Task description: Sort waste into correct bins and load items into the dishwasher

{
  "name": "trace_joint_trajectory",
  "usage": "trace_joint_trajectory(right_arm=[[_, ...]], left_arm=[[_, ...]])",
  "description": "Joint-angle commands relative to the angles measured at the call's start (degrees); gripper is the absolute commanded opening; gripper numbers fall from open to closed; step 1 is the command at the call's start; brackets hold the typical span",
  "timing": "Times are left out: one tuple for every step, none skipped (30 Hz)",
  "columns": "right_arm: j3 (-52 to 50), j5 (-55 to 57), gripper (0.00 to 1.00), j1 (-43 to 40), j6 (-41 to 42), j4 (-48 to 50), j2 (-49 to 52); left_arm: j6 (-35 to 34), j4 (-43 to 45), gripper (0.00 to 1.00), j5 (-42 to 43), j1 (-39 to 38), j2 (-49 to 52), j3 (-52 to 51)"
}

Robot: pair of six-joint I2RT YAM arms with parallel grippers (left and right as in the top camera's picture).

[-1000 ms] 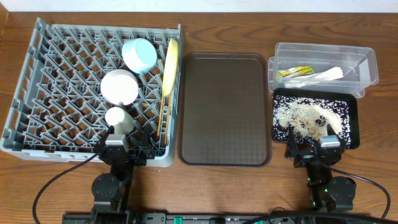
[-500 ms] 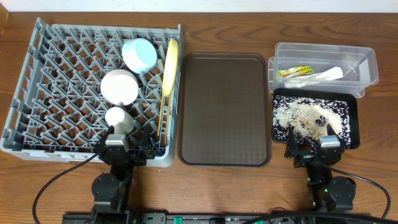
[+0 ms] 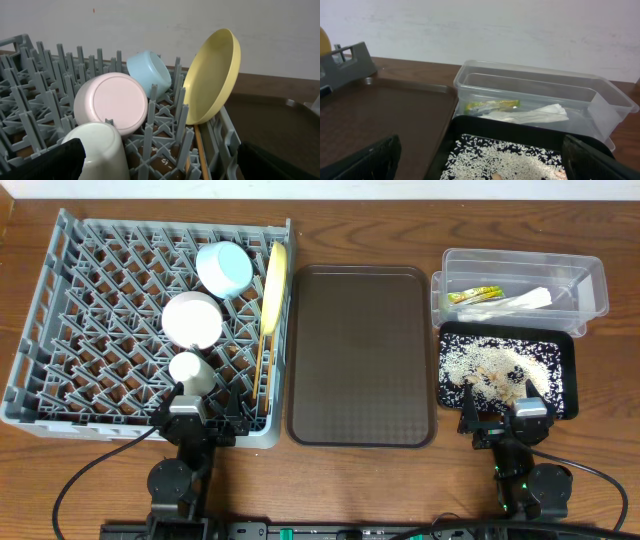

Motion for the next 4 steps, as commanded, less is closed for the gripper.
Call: trace_joint_trajectory(right_arm=[[-0.1,-0.3,0.99,-0.5,-0.7,-0.2,-0.2],[-0.1,-0.3,0.99,-0.5,-0.7,-0.2,-0.2],[-0.1,-0.3,0.99,-0.5,-0.7,-0.2,-0.2],[-0.1,-0.3,0.99,-0.5,-0.7,-0.2,-0.2]], left_arm=[[0.5,-2.6,1.00,0.8,0.2,-0.3,-0.5],[0.5,-2.6,1.00,0.8,0.2,-0.3,-0.5],[0.5,-2.6,1.00,0.8,0.2,-0.3,-0.5],[0.5,-2.6,1.00,0.8,0.2,-0.3,-0.5]])
